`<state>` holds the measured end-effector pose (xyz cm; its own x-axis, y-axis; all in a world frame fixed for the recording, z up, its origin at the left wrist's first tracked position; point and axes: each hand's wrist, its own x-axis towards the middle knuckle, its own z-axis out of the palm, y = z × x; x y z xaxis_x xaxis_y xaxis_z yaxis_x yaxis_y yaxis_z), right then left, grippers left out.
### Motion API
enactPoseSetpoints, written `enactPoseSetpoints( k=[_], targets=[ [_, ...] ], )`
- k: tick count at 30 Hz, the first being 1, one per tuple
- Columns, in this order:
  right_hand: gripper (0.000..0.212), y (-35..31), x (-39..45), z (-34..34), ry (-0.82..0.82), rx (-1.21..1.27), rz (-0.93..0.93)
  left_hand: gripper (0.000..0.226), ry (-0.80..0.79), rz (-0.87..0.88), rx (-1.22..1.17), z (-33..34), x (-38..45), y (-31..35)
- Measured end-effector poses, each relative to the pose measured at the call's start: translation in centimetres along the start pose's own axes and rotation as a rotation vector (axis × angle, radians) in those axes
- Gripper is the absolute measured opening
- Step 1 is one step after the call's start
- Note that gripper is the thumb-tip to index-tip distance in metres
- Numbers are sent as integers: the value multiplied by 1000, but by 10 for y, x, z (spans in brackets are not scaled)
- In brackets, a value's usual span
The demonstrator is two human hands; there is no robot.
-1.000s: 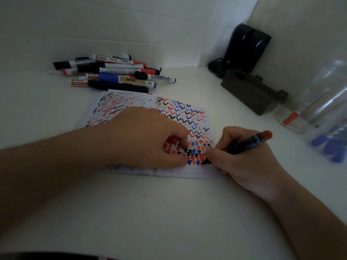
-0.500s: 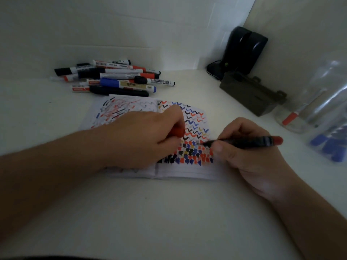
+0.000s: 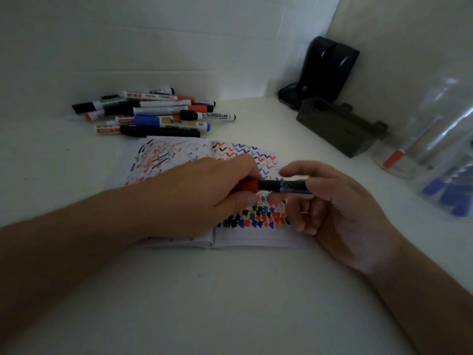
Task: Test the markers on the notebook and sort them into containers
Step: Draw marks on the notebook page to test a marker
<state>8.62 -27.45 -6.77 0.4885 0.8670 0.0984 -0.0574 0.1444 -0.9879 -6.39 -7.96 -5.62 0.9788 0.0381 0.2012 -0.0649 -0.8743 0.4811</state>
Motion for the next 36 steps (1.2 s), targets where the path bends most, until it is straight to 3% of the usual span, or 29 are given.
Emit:
enactPoseSetpoints(
  k=[1,5,10,17,24,27,31,36],
  targets=[
    [11,0,0,1,2,7,4,15,41,20,-21,0,1,-1],
    [16,-1,-1,1,34,-44,-26,30,222,95,-32,-5,4,-4],
    [16,7,1,8,5,-86,-57,38,225,67,-63,-1,4,3],
    [6,13,4,7,7,-234,-73,9,109,1,-76,3,9,-4],
    [7,2,-5,11,77,-449,-73,8,-142,-110,22,-1,17,8],
    [8,-23,-36,-3,131,-666,-129,14,-122,-51,134,-4,26,44],
    [4,-55,-142,-43,327,-810,-267,16,-3,123,-29,25,24,140],
    [19,-32,-308,-81,534,-595,-153,24,-145,391,-218,126,7,246]
  ],
)
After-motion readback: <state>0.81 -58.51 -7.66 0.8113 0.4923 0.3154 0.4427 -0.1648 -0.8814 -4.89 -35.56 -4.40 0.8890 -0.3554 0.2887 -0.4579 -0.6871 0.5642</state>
